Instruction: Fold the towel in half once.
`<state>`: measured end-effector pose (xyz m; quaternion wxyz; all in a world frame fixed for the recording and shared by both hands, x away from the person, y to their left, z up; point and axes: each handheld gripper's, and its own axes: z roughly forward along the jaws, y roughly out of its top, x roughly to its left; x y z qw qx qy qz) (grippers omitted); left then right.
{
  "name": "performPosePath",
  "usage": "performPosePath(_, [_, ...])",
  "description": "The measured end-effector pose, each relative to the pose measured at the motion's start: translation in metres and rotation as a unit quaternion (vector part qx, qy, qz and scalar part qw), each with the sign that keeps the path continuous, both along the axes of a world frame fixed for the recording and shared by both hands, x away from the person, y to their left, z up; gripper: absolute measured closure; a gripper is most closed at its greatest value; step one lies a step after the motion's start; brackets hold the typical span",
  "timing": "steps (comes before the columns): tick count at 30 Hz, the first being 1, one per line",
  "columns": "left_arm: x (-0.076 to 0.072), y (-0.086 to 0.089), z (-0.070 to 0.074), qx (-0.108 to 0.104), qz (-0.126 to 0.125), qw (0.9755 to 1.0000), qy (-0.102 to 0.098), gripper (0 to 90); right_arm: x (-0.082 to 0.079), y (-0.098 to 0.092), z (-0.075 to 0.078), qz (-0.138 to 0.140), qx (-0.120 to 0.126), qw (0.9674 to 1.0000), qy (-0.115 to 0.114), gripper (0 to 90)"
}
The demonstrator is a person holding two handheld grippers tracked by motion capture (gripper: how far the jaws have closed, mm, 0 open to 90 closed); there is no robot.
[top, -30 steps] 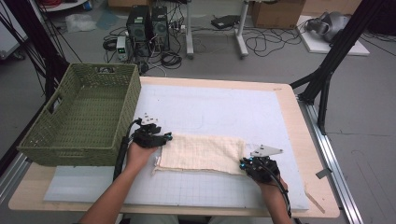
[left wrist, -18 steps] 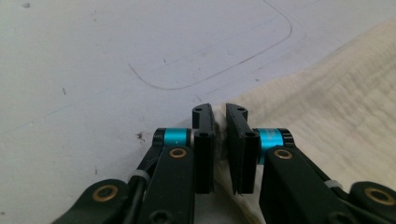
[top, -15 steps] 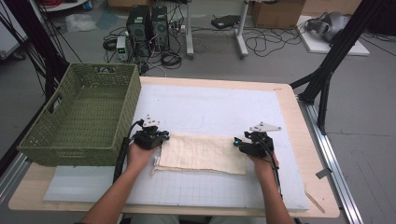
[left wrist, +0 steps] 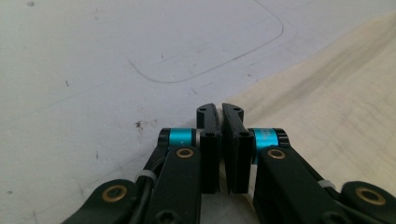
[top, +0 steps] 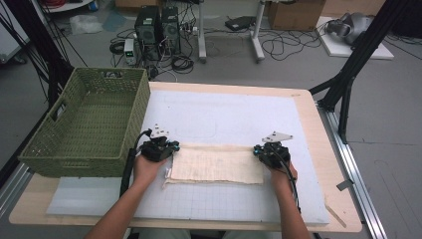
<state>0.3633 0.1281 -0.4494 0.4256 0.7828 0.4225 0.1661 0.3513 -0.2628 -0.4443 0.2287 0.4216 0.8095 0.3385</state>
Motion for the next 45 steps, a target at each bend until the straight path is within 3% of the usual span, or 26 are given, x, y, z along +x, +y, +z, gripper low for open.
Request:
performPosePath(6, [0.001,0.002,0.000,-0.008,0.010,0.9999,0.006,82.0,-0.003,-0.003,0.000,-0.015,0.003,0.9999,-0.006,69.7])
performPosePath(9, [0.003,0.007,0.000,-0.026,0.011,0.9995,0.012,62.7,-0.006,-0.006,0.001,-0.005,0.007,0.9998,-0.017,61.5])
performPosePath(11, [0.001,0.011,0.003,-0.033,0.005,0.9994,0.002,56.1,-0.010,-0.009,0.004,-0.010,0.013,0.9995,-0.028,53.3])
performPosePath(14, [-0.004,0.015,0.011,-0.065,-0.003,0.9977,-0.021,46.5,-0.017,-0.015,0.009,-0.016,0.028,0.9987,-0.039,38.5])
performPosePath(17, [-0.011,0.015,0.017,-0.086,-0.018,0.9954,-0.037,38.2,-0.026,-0.021,0.015,-0.021,0.036,0.9979,-0.050,34.0])
performPosePath(20, [-0.020,0.016,0.021,-0.103,-0.031,0.9928,-0.052,26.4,-0.037,-0.027,0.021,-0.027,0.059,0.9961,-0.059,28.1])
performPosePath(23, [-0.028,0.019,0.024,-0.117,-0.051,0.9894,-0.069,16.4,-0.048,-0.030,0.026,-0.016,0.077,0.9949,-0.063,22.9])
performPosePath(26, [-0.032,0.022,0.028,-0.130,-0.066,0.9863,-0.077,17.3,-0.057,-0.031,0.030,-0.001,0.091,0.9937,-0.067,20.8])
performPosePath(30, [-0.037,0.023,0.031,-0.132,-0.093,0.9837,-0.080,17.3,-0.066,-0.030,0.032,0.003,0.104,0.9918,-0.075,12.1])
performPosePath(33, [-0.041,0.023,0.029,-0.127,-0.098,0.9831,-0.088,18.5,-0.070,-0.028,0.032,0.011,0.104,0.9916,-0.077,11.9])
performPosePath(35, [-0.043,0.024,0.028,-0.127,-0.097,0.9833,-0.087,18.4,-0.072,-0.028,0.031,0.014,0.092,0.9924,-0.081,11.7])
performPosePath(42, [-0.055,0.026,0.029,-0.120,-0.093,0.9837,-0.096,19.2,-0.075,-0.033,0.020,0.004,0.079,0.9940,-0.075,11.6])
performPosePath(45, [-0.060,0.024,0.030,-0.114,-0.099,0.9834,-0.102,20.3,-0.074,-0.032,0.021,0.003,0.087,0.9933,-0.075,11.6])
